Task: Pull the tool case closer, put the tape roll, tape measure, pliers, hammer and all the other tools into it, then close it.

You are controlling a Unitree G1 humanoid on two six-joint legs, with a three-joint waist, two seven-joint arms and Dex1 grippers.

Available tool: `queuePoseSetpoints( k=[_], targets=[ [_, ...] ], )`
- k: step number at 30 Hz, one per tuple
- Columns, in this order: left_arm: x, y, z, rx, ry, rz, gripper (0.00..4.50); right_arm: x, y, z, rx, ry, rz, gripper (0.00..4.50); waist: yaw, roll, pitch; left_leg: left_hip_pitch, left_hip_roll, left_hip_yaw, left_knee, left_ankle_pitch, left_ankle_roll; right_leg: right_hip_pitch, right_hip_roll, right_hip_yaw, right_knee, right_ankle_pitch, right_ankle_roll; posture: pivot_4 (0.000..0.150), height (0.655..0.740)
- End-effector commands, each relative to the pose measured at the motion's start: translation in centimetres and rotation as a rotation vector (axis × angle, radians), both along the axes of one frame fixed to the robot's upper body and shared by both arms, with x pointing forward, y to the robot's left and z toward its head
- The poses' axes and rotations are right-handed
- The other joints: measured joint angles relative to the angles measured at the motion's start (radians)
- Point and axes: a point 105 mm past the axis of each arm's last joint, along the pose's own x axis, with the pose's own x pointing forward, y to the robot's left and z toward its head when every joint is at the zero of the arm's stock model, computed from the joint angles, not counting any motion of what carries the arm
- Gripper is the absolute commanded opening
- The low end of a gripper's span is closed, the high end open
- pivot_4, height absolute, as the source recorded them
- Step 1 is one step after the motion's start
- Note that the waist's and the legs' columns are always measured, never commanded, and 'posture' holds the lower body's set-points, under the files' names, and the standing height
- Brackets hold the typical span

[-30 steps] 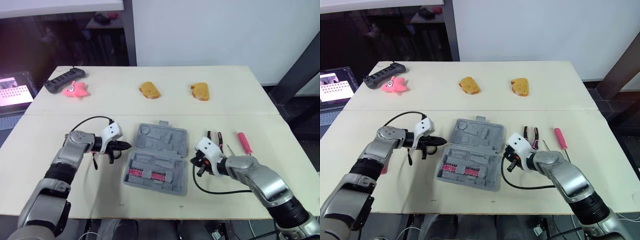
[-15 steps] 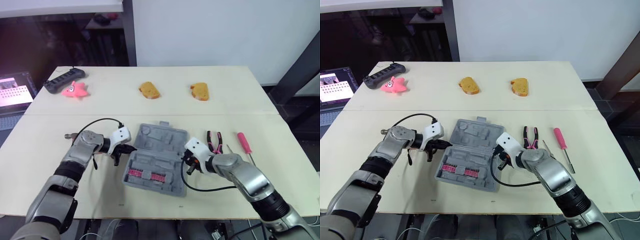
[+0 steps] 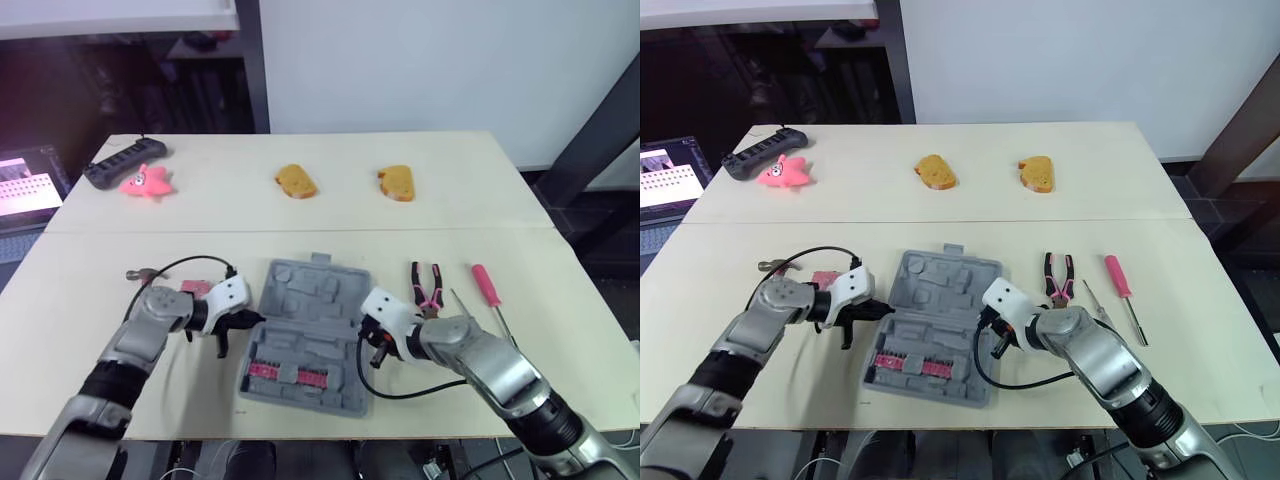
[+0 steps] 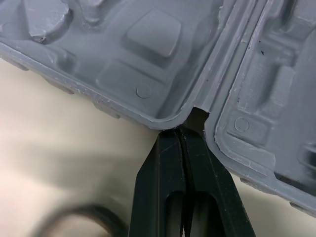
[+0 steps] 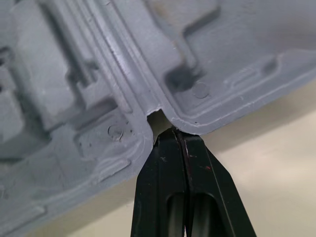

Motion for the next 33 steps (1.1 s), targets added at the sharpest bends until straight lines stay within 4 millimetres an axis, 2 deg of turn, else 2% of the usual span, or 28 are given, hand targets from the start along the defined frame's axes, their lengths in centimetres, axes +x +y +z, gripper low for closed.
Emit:
queuePoseSetpoints(
  k=[1,8,14,23,28,33],
  targets=[
    [-3.6,0.9,-1.4,0.015,0.112,-0.001,0.00,-2.8,2.5,-0.1,0.064,0.062,0.123,0.03,-0.007,0.000,0.000,0.000,0.000,0.000,0.000,0.000,0.000,0.000,0.000,0.000,0.000,0.000,0.000,0.150,0.7400],
    [-6.6,2.4,-1.3,0.016,0.160,0.085,0.00,-4.2,2.7,-0.3,0.068,0.086,0.117,0.03,-0.003,0.000,0.000,0.000,0.000,0.000,0.000,0.000,0.001,0.000,0.000,0.000,-0.001,-0.001,-0.001,0.150,0.7400],
    [-7.1,2.6,-1.2,0.003,0.170,0.139,0.00,-4.9,2.6,-0.4,0.067,0.104,0.113,0.03,-0.004,0.000,0.000,0.000,0.000,0.000,0.000,0.000,0.001,0.000,0.000,0.000,-0.001,-0.002,-0.002,0.150,0.7400],
    [-8.3,2.5,-1.4,0.000,0.192,0.155,0.00,-3.7,2.1,-0.6,0.048,0.072,0.078,0.03,-0.004,0.000,0.000,0.000,0.000,0.000,0.000,0.000,0.001,0.000,0.000,0.000,-0.001,-0.002,-0.003,0.150,0.7400],
    [-8.1,3.2,-1.5,0.016,0.184,0.176,0.00,-3.5,2.4,-0.5,0.051,0.069,0.084,0.03,-0.004,0.000,0.000,0.000,0.000,0.000,0.000,0.000,0.001,0.000,0.000,0.000,-0.001,-0.002,-0.003,0.150,0.7400],
    [-8.0,3.0,-1.5,0.009,0.179,0.182,0.00,-3.5,2.3,-0.7,0.047,0.074,0.081,0.03,-0.004,0.000,0.000,0.000,0.000,0.000,0.000,0.000,0.001,-0.001,0.000,0.000,-0.001,-0.002,-0.003,0.150,0.7400]
  ],
)
